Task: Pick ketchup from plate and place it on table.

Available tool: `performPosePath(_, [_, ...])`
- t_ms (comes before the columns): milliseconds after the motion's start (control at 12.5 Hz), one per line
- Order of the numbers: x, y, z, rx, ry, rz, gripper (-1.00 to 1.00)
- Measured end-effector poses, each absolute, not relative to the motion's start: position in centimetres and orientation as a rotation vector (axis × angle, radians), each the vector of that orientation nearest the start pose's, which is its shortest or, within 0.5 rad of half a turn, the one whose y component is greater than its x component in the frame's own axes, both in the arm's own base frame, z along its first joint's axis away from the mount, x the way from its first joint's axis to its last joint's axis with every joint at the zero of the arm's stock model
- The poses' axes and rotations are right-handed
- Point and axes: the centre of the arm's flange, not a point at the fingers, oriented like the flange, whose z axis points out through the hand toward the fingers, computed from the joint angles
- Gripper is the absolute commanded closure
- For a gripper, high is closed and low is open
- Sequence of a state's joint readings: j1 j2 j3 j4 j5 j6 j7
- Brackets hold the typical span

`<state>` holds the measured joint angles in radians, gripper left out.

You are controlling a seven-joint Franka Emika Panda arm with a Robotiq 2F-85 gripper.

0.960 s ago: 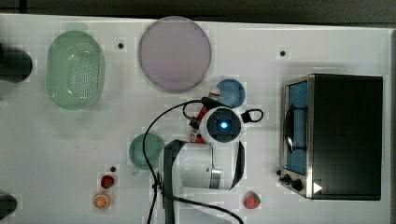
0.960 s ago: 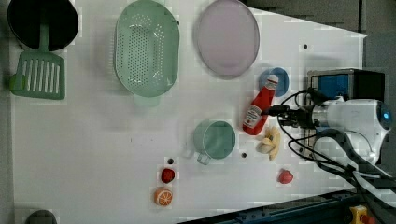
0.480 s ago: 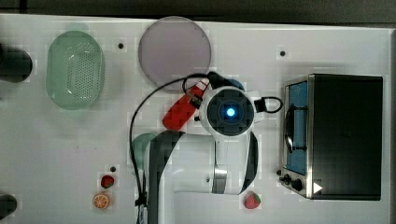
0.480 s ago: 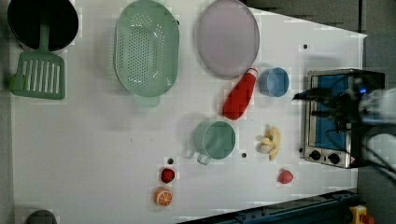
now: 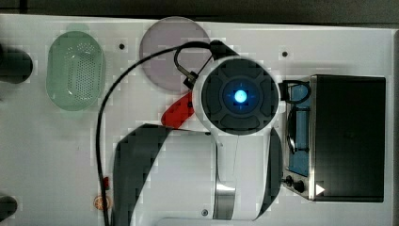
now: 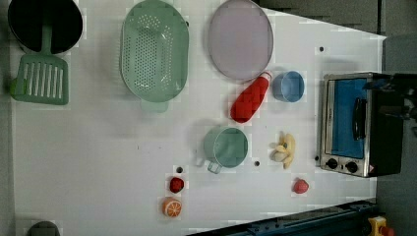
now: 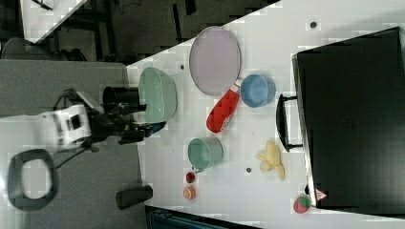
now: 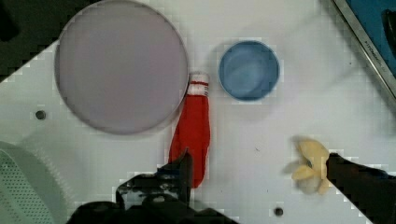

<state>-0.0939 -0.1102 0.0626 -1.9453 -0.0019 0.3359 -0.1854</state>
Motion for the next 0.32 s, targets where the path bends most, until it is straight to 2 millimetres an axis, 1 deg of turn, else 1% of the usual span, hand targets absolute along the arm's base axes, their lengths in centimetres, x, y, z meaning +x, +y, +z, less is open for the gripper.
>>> performPosePath(160, [53.2,-1.6,56.3,-2.967,1.027,-0.071,-1.0])
performPosePath(320, [52.7,-2.0,58.2,-2.959,1.077,-0.016,-1.0])
